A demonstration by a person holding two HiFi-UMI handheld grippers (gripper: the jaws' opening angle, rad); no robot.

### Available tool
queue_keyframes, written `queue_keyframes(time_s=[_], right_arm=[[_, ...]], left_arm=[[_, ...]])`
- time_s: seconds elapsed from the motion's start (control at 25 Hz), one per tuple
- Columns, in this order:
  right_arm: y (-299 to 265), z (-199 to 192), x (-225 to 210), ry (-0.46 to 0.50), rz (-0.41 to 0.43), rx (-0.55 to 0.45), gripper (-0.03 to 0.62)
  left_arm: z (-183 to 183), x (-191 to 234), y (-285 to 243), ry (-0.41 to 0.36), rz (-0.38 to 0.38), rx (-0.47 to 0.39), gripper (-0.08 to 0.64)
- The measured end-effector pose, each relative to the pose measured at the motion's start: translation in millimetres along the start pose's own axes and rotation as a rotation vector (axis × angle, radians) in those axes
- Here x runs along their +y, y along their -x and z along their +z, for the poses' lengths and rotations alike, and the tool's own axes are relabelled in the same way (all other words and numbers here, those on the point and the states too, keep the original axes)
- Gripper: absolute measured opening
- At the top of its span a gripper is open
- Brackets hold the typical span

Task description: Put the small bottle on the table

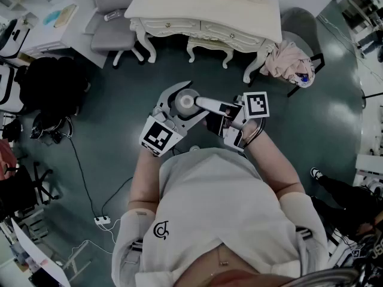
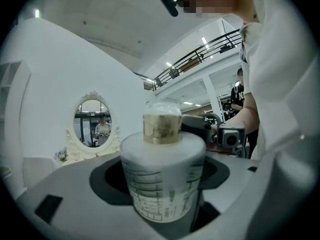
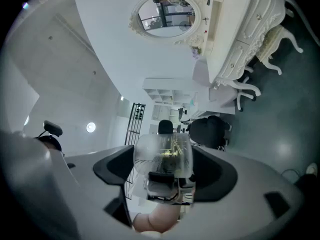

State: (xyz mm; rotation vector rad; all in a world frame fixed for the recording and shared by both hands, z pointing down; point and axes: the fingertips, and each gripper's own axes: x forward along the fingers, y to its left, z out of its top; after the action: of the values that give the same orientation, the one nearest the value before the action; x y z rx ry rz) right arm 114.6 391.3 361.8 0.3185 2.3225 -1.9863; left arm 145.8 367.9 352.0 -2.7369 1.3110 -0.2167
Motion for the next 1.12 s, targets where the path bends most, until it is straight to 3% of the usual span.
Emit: queue_keyframes(time_s=[0.44, 0.84, 1.12], right_arm=[[-8, -17, 1, 0.010, -0.022, 0.001, 0.365], [-23, -35, -25, -0.037, -0.029, -0.030, 0.365], [-32, -15, -42, -0.080, -0.036, -0.007, 0.365]], left_arm=[[-1, -7, 17, 0.006, -0.010, -0.019, 0.350], [-31, -7, 39, 0.044, -0.011, 0.017, 0.350], [-44, 18, 31, 0.072, 0.012, 0.043, 0.350]])
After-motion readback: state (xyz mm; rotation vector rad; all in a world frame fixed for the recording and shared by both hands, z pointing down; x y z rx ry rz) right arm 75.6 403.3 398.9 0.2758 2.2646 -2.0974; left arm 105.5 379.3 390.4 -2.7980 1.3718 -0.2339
